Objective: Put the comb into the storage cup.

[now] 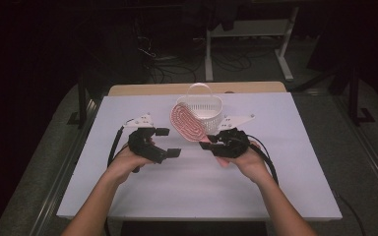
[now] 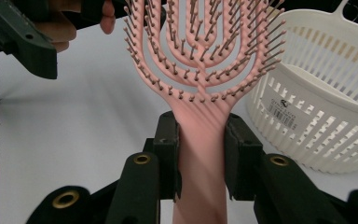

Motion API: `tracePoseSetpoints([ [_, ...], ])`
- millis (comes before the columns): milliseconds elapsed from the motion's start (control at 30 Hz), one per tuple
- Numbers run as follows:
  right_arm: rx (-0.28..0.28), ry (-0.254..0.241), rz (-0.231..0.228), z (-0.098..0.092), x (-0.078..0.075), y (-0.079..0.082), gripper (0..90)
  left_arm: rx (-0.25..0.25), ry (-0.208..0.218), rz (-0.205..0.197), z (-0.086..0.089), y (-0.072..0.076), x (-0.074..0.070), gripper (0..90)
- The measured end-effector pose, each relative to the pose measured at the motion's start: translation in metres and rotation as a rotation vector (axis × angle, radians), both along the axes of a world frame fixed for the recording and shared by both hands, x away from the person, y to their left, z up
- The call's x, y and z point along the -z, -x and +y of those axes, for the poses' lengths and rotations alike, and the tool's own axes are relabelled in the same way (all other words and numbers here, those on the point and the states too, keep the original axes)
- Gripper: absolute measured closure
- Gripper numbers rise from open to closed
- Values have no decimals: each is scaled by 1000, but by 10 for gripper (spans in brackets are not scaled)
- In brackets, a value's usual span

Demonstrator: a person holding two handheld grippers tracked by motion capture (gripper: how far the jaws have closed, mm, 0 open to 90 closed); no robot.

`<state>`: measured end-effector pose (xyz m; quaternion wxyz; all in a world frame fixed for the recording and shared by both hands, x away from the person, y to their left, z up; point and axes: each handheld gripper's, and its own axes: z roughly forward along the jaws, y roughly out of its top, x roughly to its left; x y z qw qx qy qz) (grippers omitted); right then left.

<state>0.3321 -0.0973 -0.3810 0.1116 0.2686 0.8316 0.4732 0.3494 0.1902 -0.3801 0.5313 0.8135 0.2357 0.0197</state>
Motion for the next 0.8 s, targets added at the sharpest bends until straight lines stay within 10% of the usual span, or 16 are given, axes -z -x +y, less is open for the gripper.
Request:
tracePoseSetpoints([
  [800, -52, 20, -3, 22, 12, 3, 685, -50, 10, 14, -2, -2, 2, 0],
])
